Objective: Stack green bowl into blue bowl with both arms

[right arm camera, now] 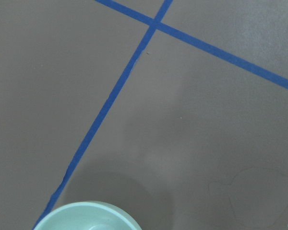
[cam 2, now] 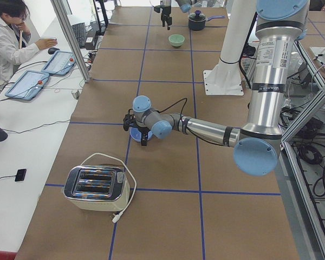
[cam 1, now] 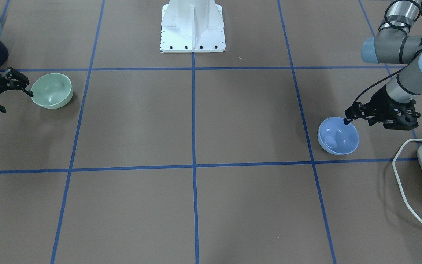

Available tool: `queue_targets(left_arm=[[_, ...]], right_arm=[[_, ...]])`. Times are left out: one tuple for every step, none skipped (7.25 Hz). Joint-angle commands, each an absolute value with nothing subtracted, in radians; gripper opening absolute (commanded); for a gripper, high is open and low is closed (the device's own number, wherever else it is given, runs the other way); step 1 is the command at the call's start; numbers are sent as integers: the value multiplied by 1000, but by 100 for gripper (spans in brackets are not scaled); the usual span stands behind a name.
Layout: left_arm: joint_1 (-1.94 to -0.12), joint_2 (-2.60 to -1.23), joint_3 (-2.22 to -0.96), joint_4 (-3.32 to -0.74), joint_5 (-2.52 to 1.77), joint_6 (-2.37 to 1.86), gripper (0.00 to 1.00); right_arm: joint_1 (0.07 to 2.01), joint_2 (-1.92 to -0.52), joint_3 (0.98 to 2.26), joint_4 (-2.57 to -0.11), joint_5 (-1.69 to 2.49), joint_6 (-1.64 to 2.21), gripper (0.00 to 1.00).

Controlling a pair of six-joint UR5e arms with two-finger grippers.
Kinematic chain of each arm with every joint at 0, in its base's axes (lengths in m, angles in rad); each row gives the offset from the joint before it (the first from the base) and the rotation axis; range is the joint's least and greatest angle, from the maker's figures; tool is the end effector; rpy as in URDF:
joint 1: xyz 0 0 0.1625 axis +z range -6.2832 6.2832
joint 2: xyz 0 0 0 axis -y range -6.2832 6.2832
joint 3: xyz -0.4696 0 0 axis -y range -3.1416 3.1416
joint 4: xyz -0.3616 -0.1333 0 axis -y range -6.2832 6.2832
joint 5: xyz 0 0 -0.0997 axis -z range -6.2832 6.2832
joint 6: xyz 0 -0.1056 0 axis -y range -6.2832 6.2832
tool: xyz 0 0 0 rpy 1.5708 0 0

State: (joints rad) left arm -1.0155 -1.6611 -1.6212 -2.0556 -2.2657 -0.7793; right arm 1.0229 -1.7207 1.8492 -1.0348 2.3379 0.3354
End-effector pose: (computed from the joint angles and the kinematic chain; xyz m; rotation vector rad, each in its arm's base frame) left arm 0.2229 -0.4839 0.5869 0.0553 0.8969 0.0085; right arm -0.1643 -0.3845 0.5789 0.2567 -0.9430 -0.4501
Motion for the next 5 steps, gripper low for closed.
queue_targets(left_arm=[[-1015, -1686, -1592, -2057, -2270, -778, 93], [-1015, -1689, -1592, -2057, -2270, -778, 92], [-1015, -1690, -1586, -2057, -2270, -778, 91], [-1015, -1698, -1572, -2057, -2270, -776, 89], [-1015, -1698, -1565, -2057, -2270, -772, 85]], right_arm=[[1009, -1744, 1848, -1034, 2338, 334, 100], [999, -1750, 1848, -1034, 2336, 334, 100], [980, -1756, 1848, -1034, 2336, 334, 100], [964, -1758, 1848, -1034, 2335, 334, 100], [950, -1758, 1848, -1032, 2333, 333, 100]])
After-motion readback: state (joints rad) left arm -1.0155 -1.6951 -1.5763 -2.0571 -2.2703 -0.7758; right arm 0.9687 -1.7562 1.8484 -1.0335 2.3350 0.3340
